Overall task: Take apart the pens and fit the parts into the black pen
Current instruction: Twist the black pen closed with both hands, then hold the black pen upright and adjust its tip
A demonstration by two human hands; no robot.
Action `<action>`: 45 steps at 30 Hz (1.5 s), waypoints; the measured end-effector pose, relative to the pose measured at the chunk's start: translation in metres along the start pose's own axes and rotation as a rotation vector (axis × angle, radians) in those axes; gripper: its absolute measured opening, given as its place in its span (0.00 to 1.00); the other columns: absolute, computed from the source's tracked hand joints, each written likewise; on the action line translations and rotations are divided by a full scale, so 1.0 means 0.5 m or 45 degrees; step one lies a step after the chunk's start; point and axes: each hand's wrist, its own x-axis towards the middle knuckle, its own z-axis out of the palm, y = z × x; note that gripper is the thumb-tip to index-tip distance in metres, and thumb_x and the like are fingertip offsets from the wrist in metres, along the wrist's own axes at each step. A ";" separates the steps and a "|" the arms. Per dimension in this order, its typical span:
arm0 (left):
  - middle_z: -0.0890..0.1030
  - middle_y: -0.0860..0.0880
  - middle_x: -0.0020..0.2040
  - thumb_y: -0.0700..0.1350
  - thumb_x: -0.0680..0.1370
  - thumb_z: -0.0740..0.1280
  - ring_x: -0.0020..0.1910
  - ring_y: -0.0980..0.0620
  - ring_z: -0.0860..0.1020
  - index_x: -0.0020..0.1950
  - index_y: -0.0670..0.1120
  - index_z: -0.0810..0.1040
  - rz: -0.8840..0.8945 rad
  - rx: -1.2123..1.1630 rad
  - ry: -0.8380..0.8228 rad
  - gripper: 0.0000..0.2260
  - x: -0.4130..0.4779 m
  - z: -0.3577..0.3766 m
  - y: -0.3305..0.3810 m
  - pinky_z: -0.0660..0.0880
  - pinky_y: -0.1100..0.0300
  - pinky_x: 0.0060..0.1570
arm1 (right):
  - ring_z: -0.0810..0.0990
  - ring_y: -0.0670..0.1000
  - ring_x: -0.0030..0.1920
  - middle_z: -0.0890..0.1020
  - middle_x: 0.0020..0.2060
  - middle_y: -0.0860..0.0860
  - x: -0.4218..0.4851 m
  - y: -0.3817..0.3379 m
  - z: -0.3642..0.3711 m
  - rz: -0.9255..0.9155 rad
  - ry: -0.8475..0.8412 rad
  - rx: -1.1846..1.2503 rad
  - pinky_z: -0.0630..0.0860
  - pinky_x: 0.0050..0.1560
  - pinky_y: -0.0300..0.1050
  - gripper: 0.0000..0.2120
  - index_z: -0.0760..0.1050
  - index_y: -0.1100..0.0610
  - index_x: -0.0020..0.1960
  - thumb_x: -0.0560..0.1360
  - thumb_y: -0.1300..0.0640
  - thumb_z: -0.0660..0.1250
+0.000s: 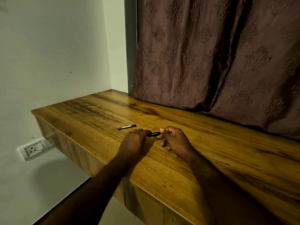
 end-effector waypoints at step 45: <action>0.82 0.35 0.49 0.70 0.75 0.43 0.49 0.41 0.81 0.52 0.36 0.77 -1.097 -1.920 -0.097 0.41 0.003 -0.015 0.126 0.75 0.48 0.55 | 0.50 0.48 0.18 0.56 0.17 0.48 0.032 -0.137 -0.005 0.031 0.330 1.313 0.48 0.27 0.36 0.25 0.59 0.55 0.25 0.76 0.42 0.51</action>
